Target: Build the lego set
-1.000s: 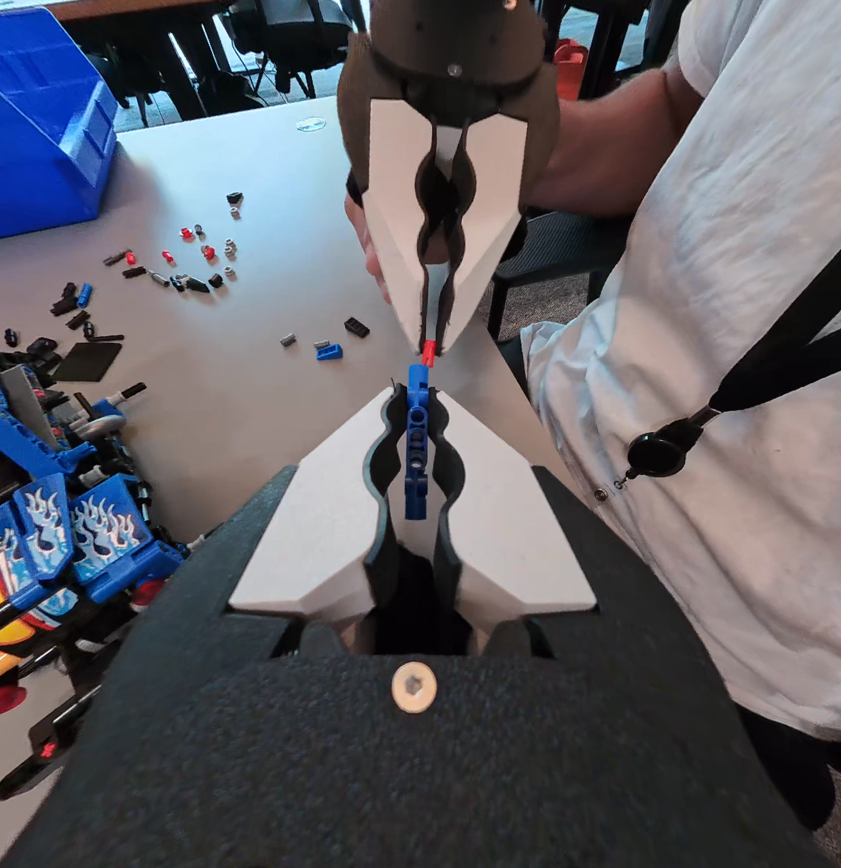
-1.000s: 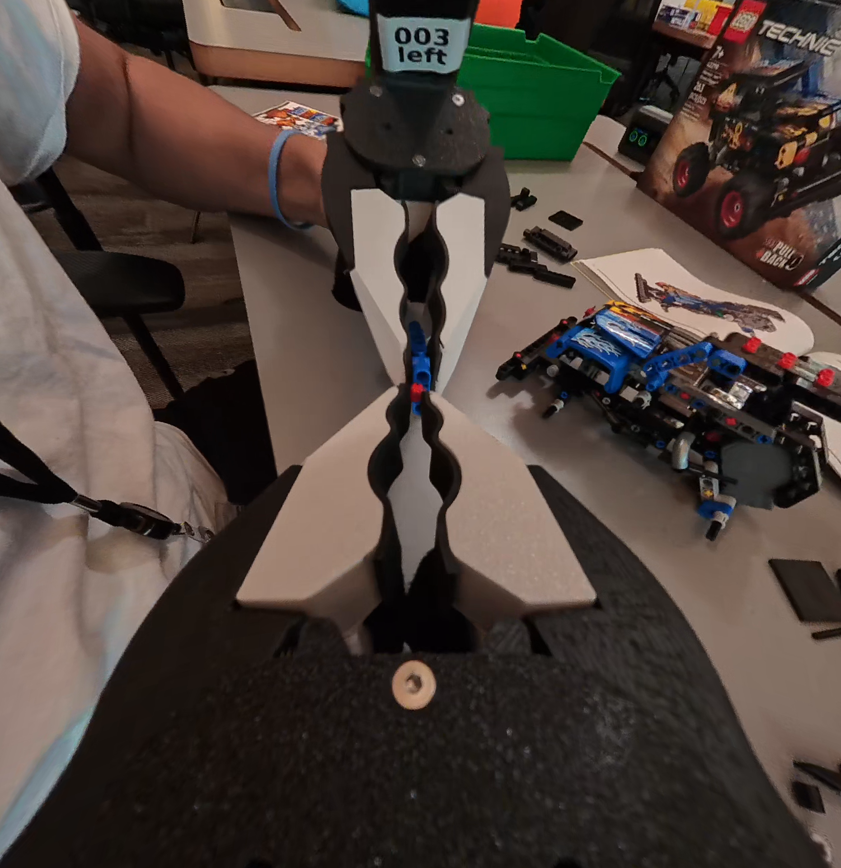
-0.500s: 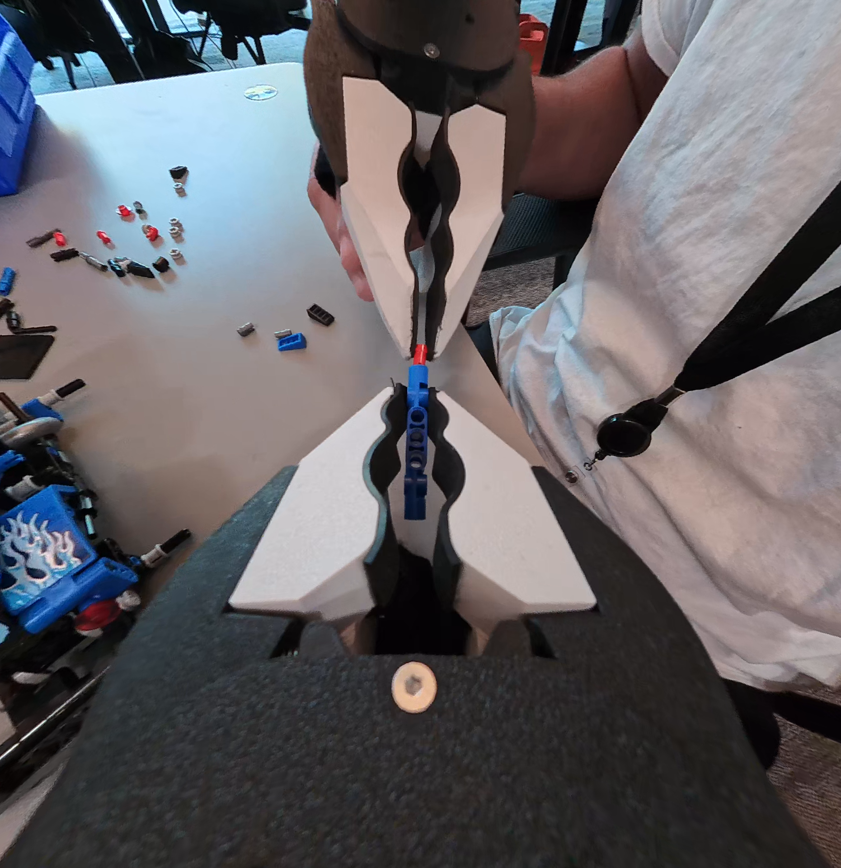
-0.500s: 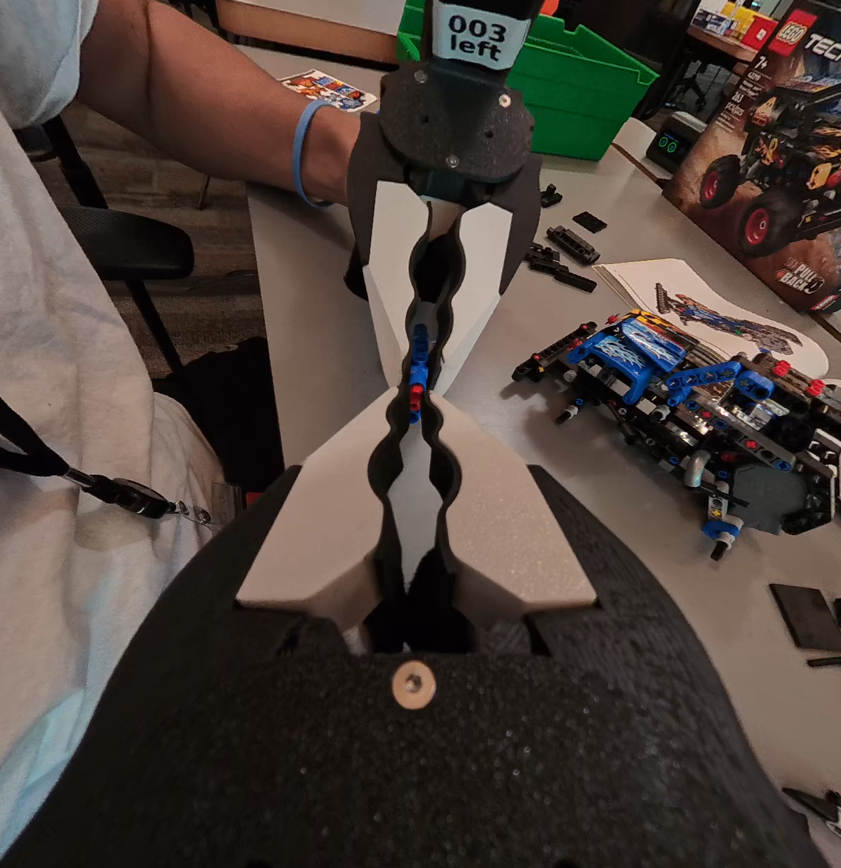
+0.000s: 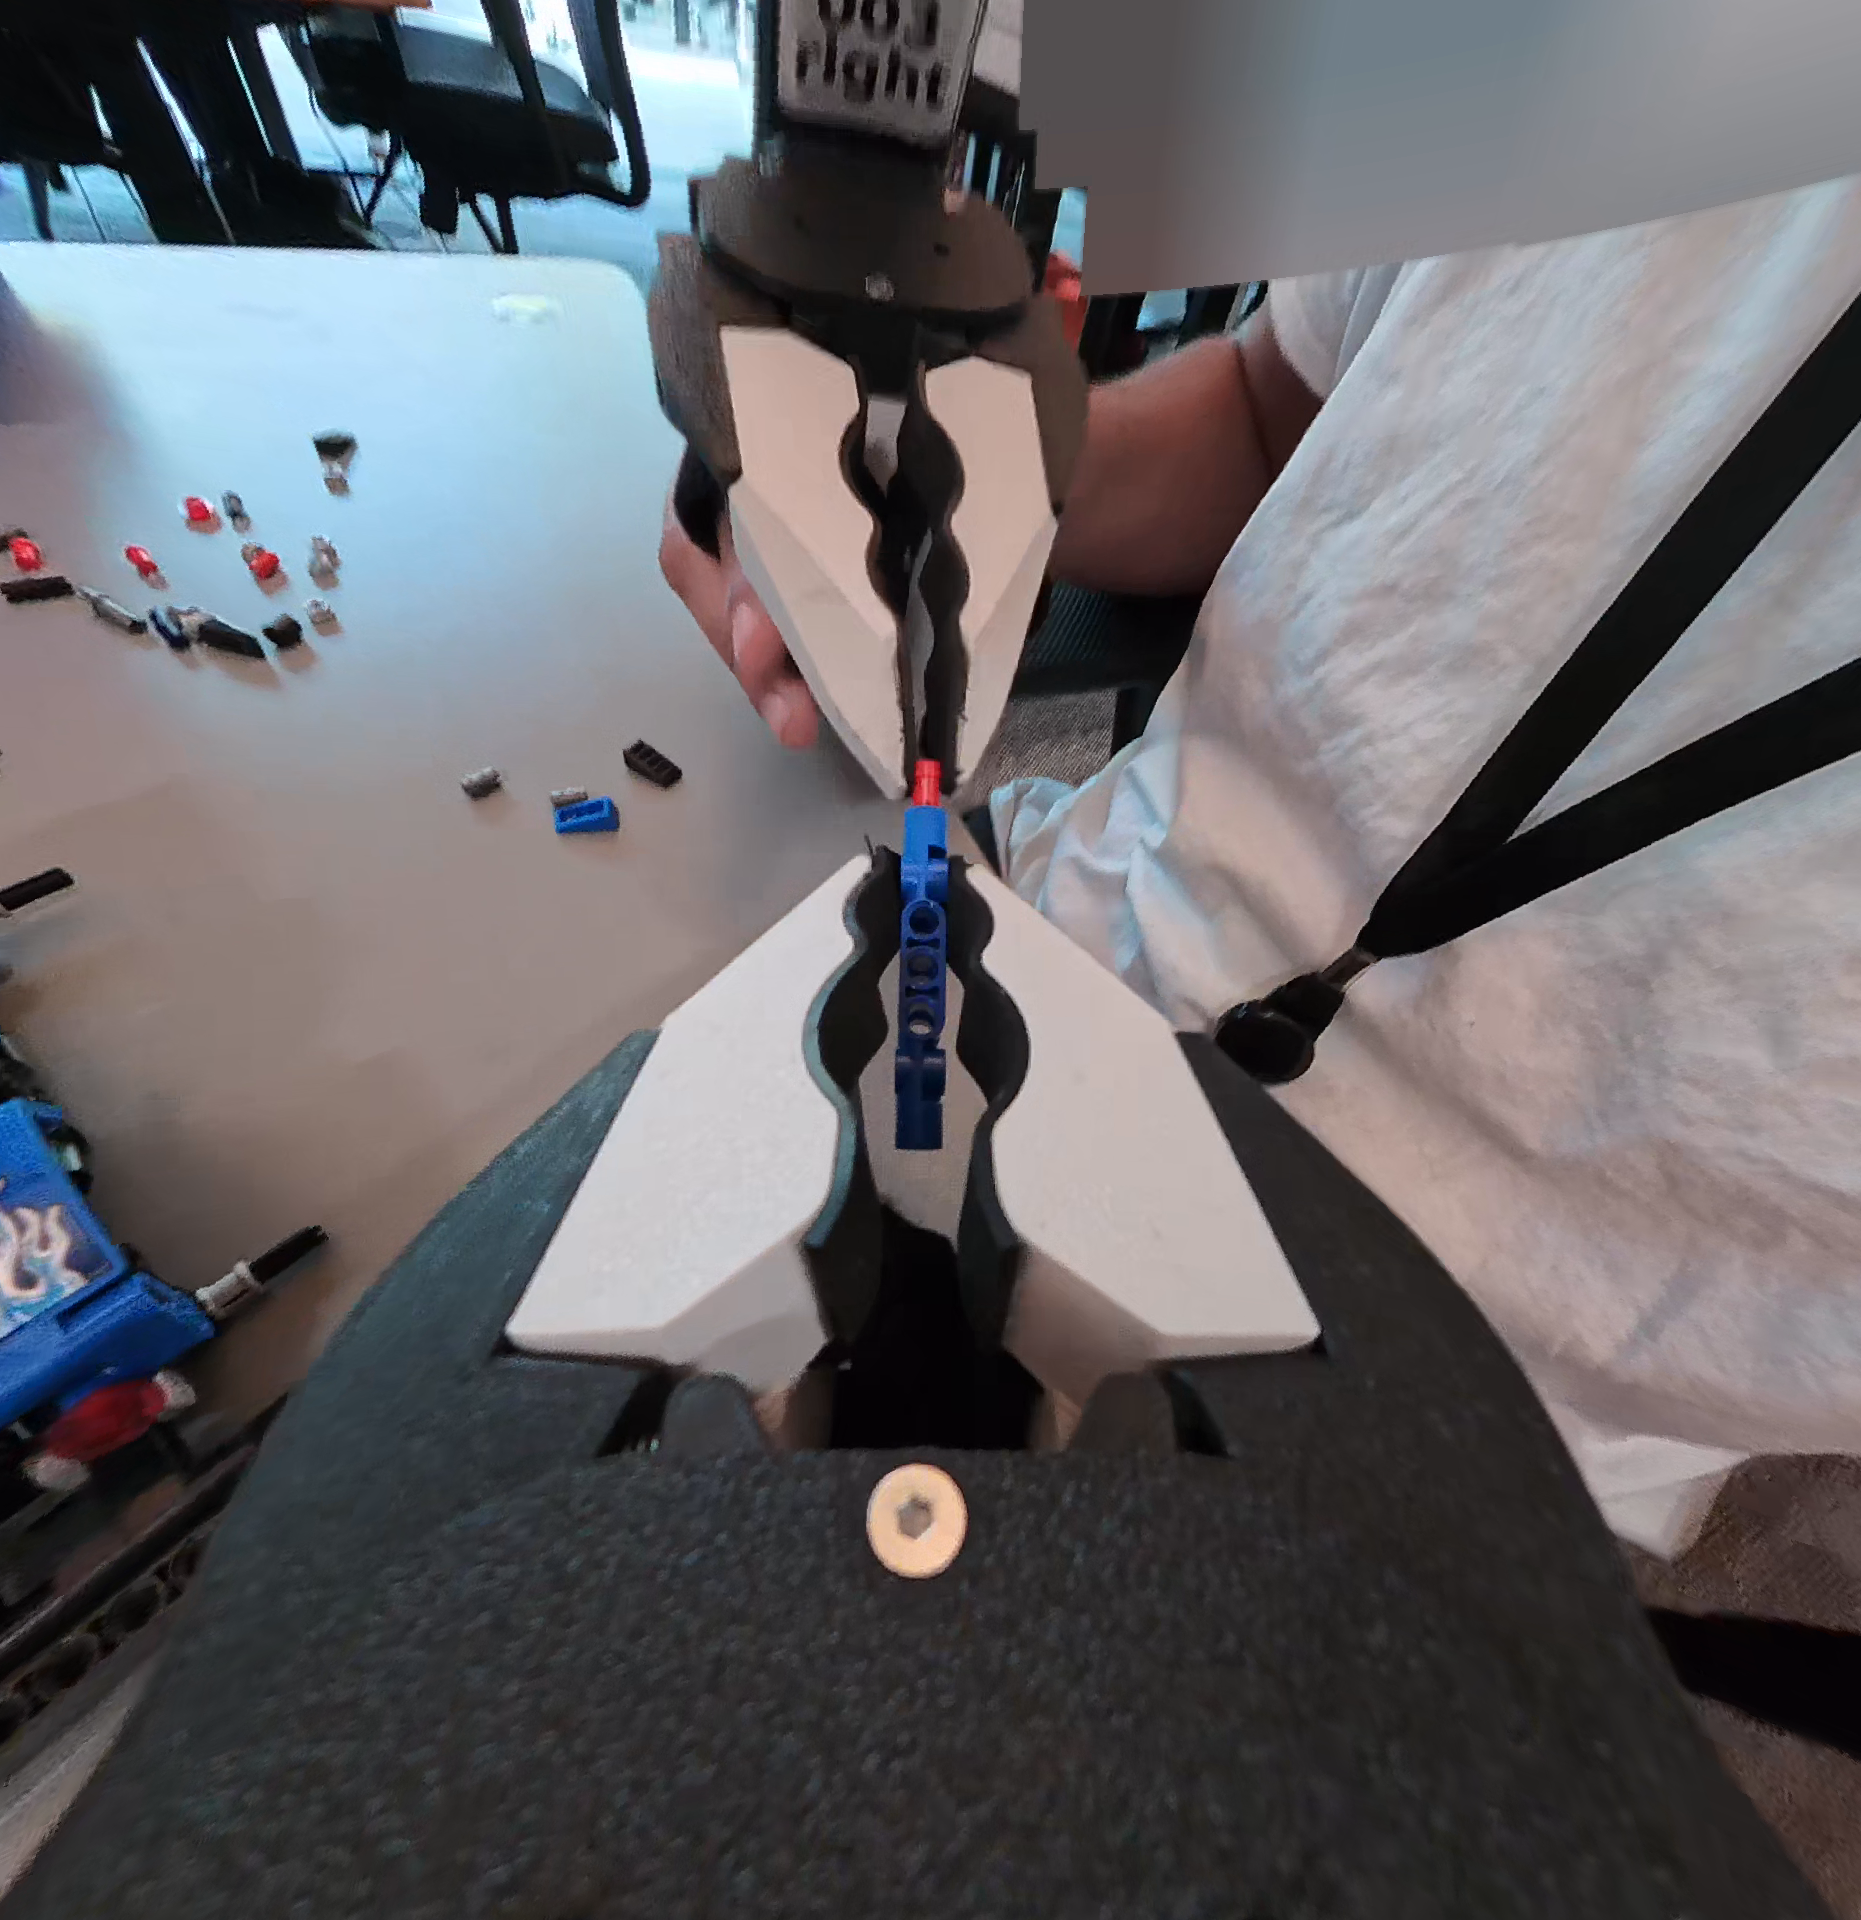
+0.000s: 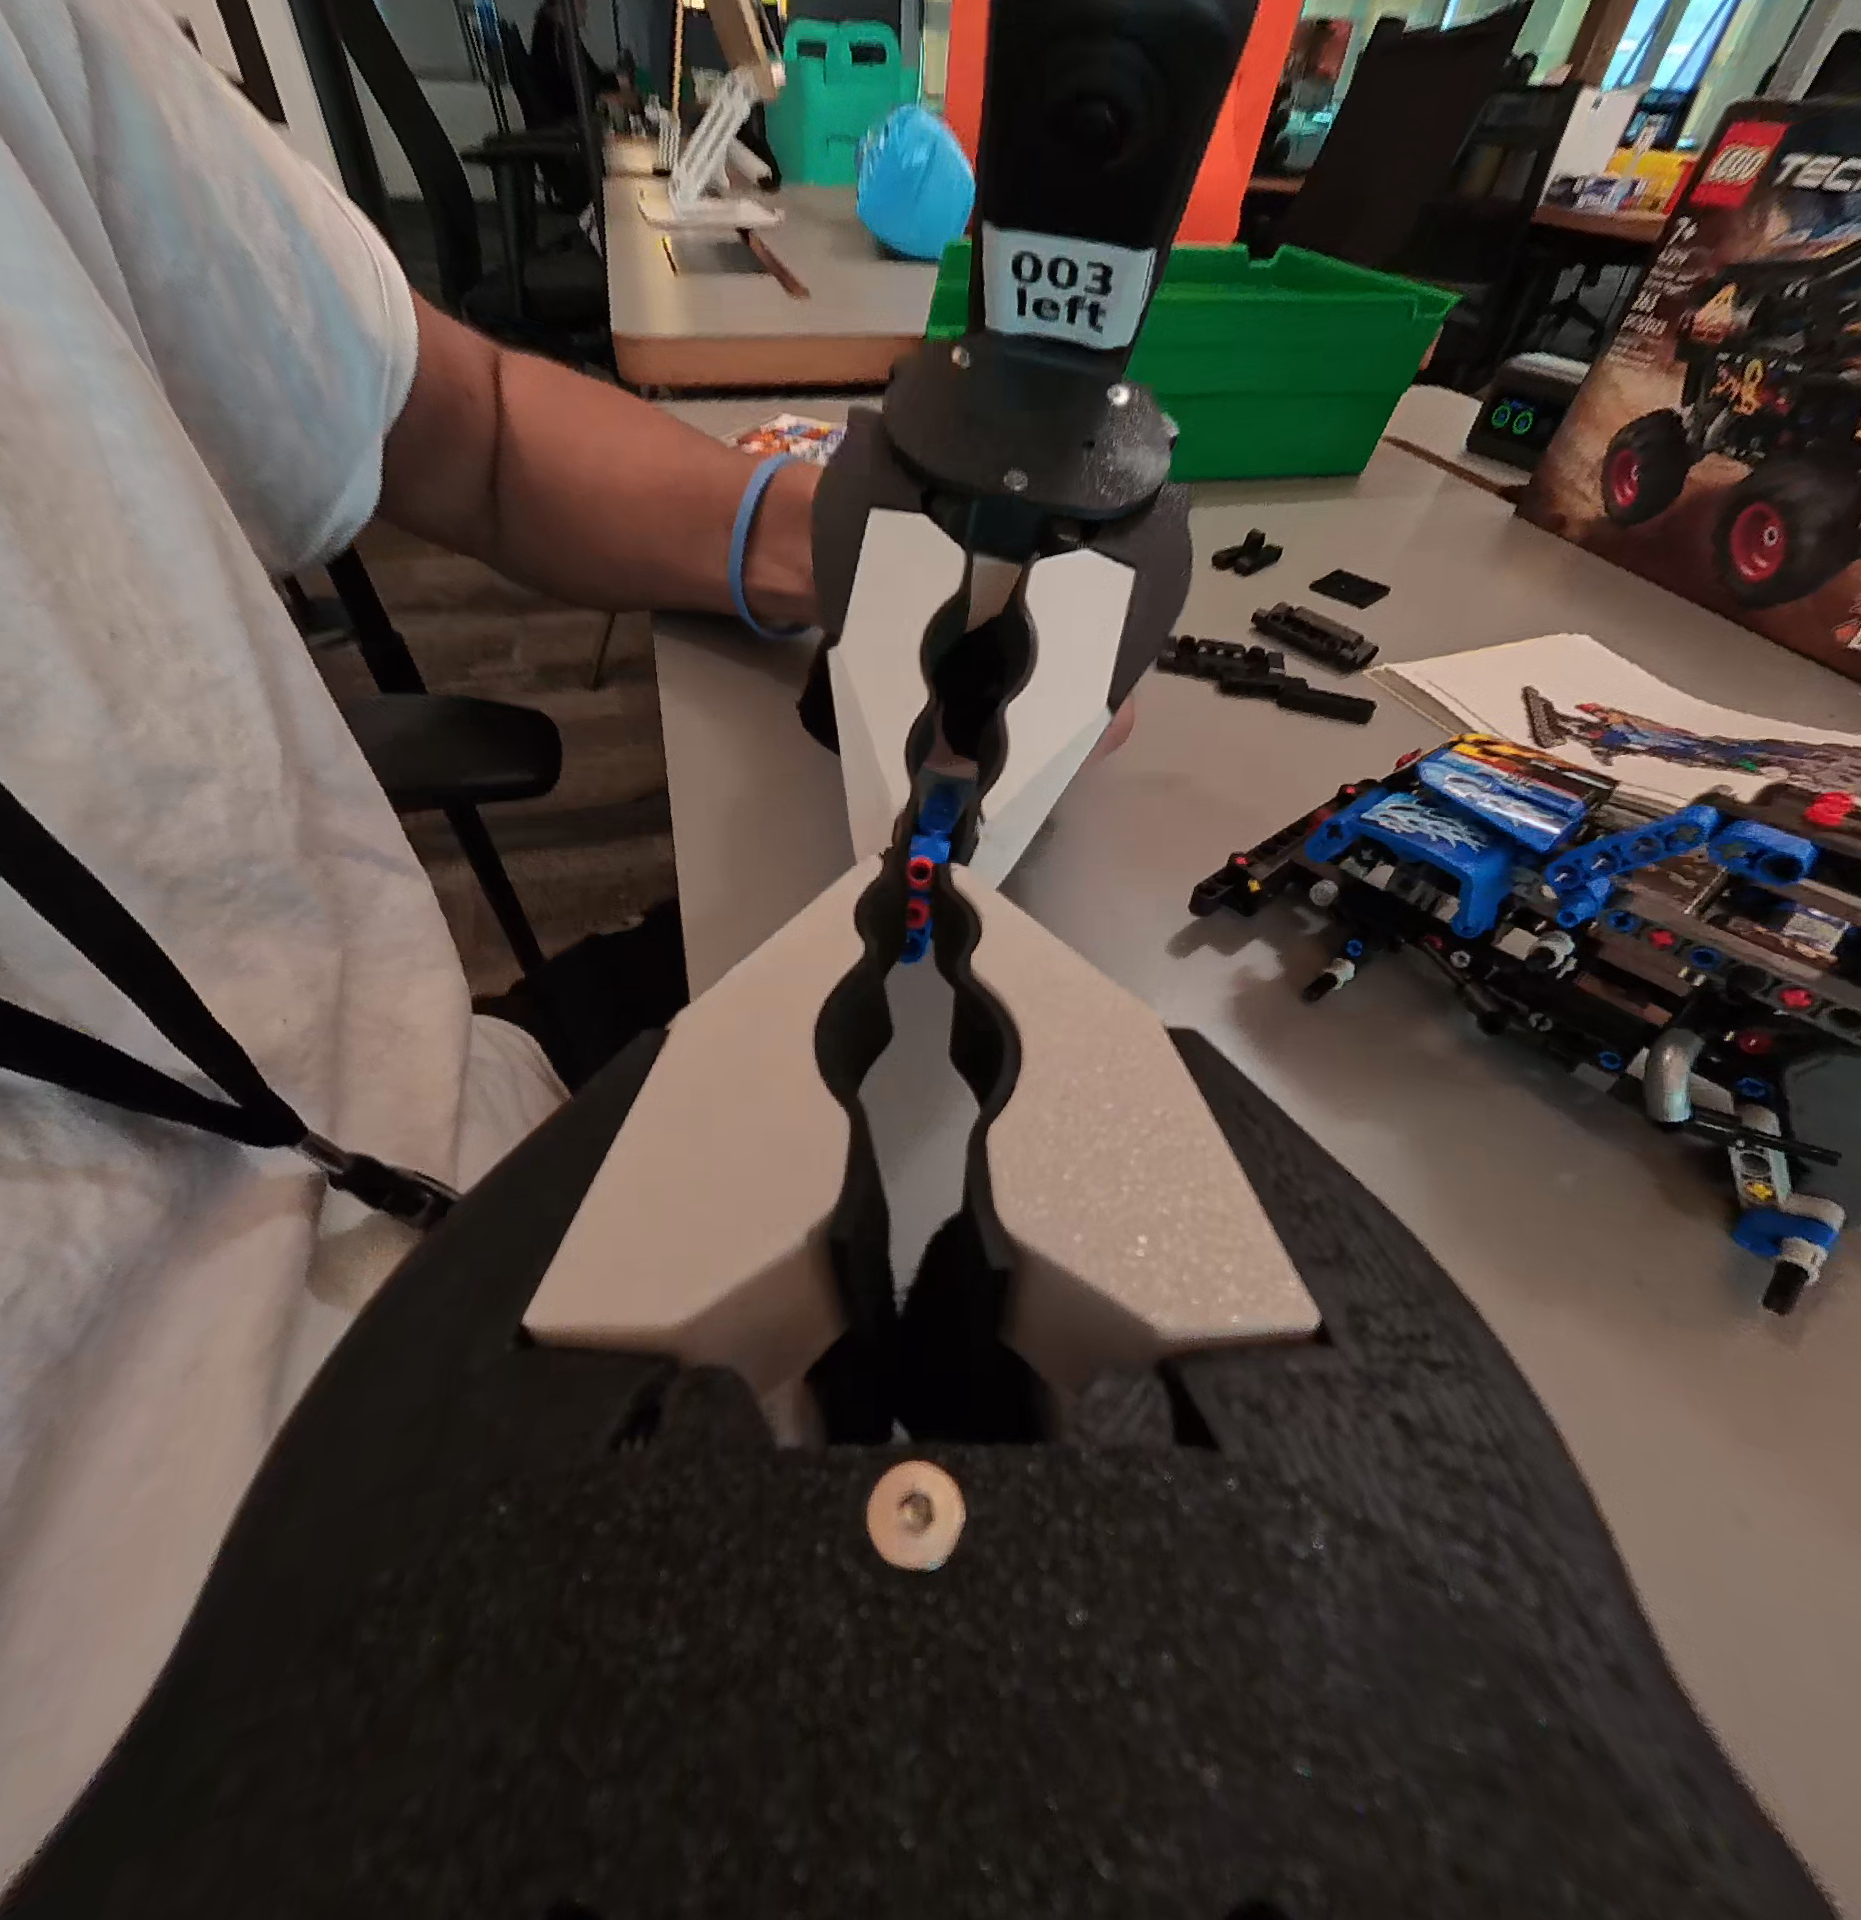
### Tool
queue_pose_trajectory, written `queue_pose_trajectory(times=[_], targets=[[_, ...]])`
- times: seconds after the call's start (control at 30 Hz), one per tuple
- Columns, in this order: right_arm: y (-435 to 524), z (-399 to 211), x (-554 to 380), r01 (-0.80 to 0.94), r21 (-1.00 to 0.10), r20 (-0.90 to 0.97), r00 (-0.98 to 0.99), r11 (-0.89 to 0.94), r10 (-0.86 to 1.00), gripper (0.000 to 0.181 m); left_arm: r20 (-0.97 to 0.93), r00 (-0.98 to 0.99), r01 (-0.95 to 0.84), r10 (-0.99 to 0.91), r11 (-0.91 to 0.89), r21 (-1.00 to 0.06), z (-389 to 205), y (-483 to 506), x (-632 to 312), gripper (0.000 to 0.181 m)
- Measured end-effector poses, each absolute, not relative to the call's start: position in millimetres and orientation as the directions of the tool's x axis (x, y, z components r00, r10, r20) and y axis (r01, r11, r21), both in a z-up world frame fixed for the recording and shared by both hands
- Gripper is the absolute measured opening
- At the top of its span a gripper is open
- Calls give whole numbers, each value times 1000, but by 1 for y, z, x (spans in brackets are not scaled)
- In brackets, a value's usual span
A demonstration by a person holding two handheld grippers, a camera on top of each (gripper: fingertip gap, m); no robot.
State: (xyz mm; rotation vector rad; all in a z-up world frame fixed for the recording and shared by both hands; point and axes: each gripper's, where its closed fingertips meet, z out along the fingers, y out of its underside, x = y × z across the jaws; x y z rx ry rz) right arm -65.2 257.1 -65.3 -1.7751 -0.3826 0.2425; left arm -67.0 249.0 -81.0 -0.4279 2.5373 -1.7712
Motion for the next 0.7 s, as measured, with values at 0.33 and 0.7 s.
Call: queue_pose_trajectory(times=[0.33,0.7], targets=[[266,-37,-60,16,-998,-3,944,-57,329,4,229,-950,-263,-213,150,-953,-53,255,-63,6],[263,-80,-55,200,-923,93,945,-329,313,4,-57,-947,-118,-317,505,-855,-96,261,-55,6]])
